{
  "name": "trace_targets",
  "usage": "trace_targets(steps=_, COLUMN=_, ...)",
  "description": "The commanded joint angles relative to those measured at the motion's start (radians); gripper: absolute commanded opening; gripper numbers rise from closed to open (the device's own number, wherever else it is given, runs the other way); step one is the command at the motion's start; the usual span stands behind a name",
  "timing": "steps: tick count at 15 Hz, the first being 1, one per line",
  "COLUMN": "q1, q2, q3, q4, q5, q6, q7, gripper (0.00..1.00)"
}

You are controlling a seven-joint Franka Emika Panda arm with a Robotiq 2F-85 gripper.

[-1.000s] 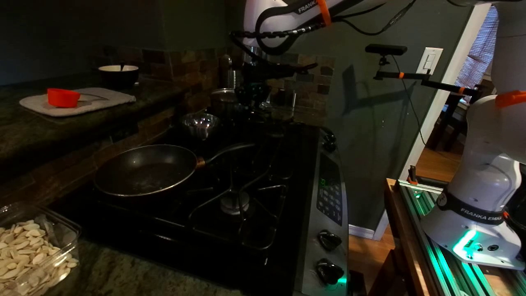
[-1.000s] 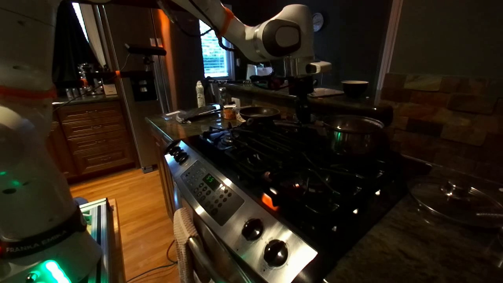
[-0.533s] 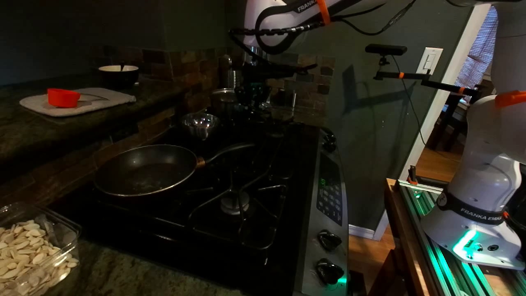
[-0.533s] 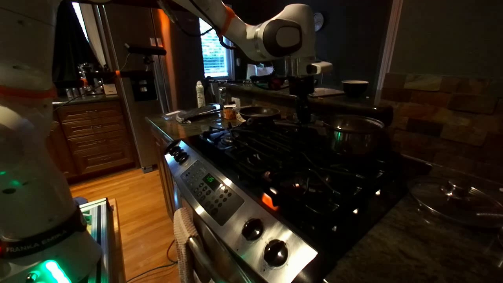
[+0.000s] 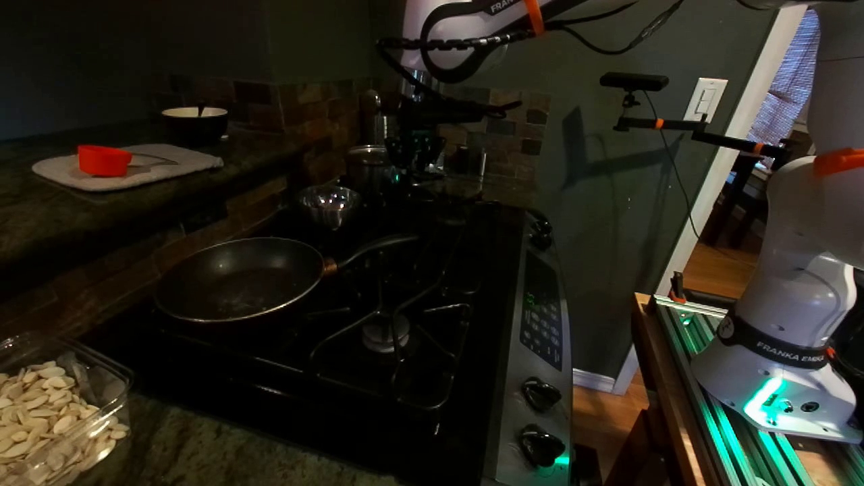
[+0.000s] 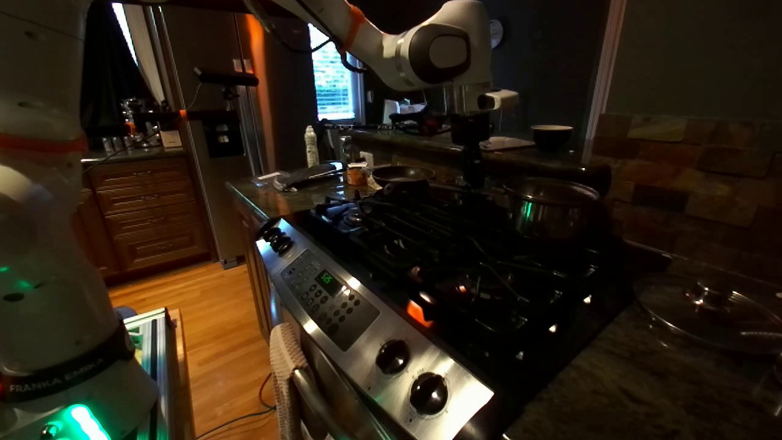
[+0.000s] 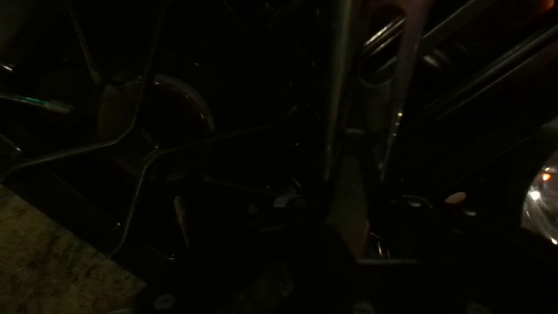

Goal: Slide the silver pot to the bottom right stove plate

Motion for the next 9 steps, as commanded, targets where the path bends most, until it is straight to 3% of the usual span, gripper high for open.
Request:
trace_targets(steps=1, q1=-0.014, q2=-0.031, q3=0.01, q4=0.006, q5=0.024, q6=-0.029, q7=-0.007, gripper=0.08)
trace_targets(steps=9, q1=-0.021, q2=-0.055, q3=0.008, q4=0.0, q5=0.024, q6=-0.134, q7=0.017, gripper=0.08)
